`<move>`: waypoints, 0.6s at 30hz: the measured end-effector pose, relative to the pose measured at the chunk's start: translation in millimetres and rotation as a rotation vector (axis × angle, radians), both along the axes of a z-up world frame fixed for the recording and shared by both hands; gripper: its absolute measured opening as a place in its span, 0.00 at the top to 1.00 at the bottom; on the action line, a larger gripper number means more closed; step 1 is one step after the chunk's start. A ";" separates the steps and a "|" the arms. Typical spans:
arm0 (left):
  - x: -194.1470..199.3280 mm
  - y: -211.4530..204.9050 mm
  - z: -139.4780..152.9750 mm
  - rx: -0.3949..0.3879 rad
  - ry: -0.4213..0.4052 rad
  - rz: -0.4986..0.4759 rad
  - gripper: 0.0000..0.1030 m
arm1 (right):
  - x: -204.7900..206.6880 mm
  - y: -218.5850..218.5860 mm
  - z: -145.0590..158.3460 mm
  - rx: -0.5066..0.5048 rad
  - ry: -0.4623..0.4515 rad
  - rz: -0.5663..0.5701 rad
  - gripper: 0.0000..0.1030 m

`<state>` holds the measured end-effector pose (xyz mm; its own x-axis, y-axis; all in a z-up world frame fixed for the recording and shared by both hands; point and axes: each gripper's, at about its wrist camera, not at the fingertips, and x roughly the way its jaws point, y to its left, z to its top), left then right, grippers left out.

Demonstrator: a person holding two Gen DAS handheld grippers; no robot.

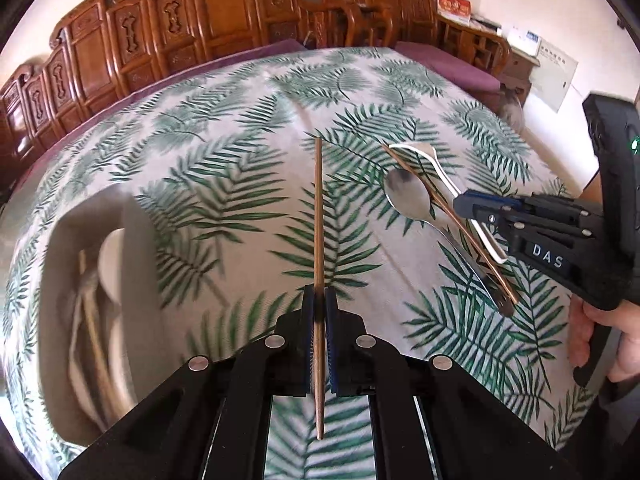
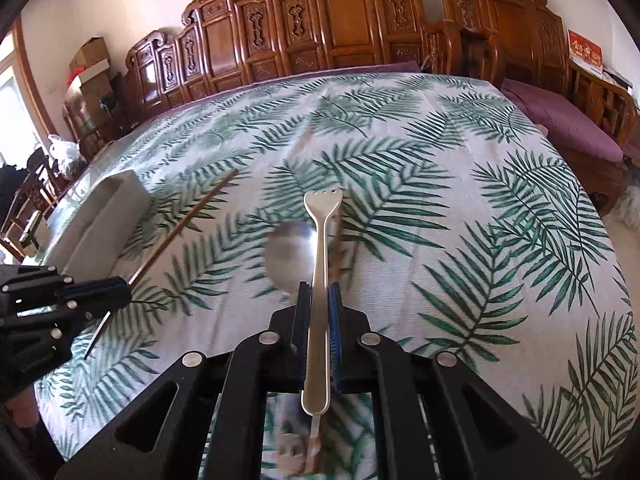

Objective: Organize utensils
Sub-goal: 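Carry the chopstick over the grey tray with the left tool while the right tool holds the white fork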

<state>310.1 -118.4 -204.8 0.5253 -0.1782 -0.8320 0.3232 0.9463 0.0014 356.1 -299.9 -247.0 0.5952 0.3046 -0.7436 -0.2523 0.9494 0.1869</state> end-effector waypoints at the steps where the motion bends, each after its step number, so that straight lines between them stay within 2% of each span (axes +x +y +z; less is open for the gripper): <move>1: -2.0 5.4 4.5 -0.006 -0.008 0.003 0.96 | -1.6 3.1 3.0 0.003 -0.003 0.006 0.90; 10: -14.0 72.8 46.8 -0.062 -0.075 0.033 0.96 | -19.0 51.3 31.3 -0.014 -0.038 0.079 0.90; 18: -10.4 133.2 51.8 -0.084 -0.081 0.082 0.96 | -27.6 89.5 37.7 -0.038 -0.022 0.110 0.90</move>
